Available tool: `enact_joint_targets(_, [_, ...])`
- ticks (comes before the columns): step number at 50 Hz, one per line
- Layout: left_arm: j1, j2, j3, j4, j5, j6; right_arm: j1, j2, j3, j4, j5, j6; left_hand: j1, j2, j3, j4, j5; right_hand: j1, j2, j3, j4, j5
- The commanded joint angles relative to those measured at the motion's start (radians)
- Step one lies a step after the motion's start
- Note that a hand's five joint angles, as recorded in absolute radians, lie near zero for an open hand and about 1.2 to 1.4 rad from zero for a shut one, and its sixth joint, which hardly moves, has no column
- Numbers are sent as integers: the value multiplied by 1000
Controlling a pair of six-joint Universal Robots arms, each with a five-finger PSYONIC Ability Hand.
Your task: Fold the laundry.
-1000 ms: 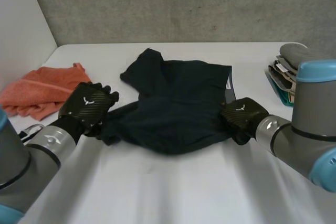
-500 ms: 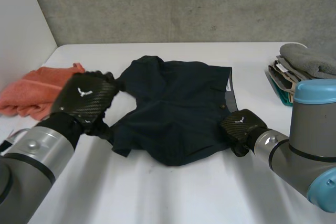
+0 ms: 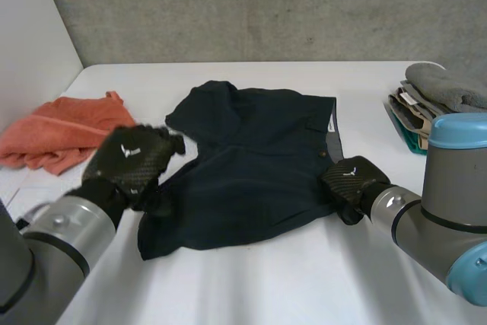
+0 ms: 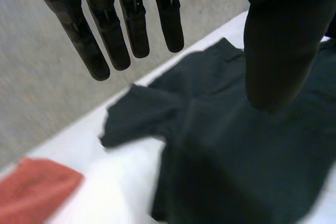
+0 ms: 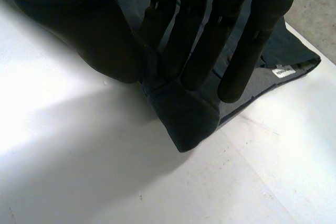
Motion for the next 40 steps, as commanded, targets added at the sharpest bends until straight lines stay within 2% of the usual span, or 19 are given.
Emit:
enact_joint_targets(1, [3,-104,-82,6,-3,-32,-1,0,2,0,-1,1,173,171,172,179,179,283,200,205,199,214])
enact_joint_targets(8, [16,-243,-87,44,-3,-33,-1,0,4,0,-4,2,173,171,172,179,179,283,200,205,199,214])
enact_joint_targets(13, [23,-300,-82,150,-3,-32,0,2,5,-3,-4,4,211,209,210,217,217,283,200,205,199,214])
enact_joint_targets(14, [24,-305,-81,173,-3,-32,0,2,5,-4,-4,4,258,256,257,263,264,283,200,205,199,214])
enact_joint_targets(16, [24,-321,-81,245,-4,-30,0,2,8,-9,-4,4,498,496,497,503,504,283,200,205,199,214])
enact_joint_targets(18, [24,-335,-78,291,-6,-24,0,0,13,-15,-1,2,847,845,845,852,852,283,200,205,199,214])
enact_joint_targets(21, [26,-354,-67,359,-10,28,-1,-11,16,-17,1,2,892,890,891,898,898,283,200,205,199,214])
enact_joint_targets(26, [35,-342,-68,361,-7,165,-1,-89,15,5,6,-14,892,890,891,898,898,283,200,205,199,214])
enact_joint_targets(30, [52,-190,-102,307,0,231,-1,-184,4,101,0,-63,892,890,891,898,898,283,200,205,199,214])
enact_joint_targets(33, [46,-46,-104,180,6,232,-3,-286,-7,242,-7,-164,892,890,891,898,898,283,200,205,199,214])
enact_joint_targets(37, [38,95,-81,-85,57,237,-27,-392,-27,444,-7,-324,892,890,891,898,898,283,200,205,199,214])
enact_joint_targets(38, [35,144,-70,-209,92,240,-35,-408,-25,486,-7,-355,892,890,891,898,898,283,200,205,199,214])
enact_joint_targets(40, [33,188,-64,-331,137,241,-53,-445,-13,586,-14,-431,892,890,891,898,898,283,200,205,199,214])
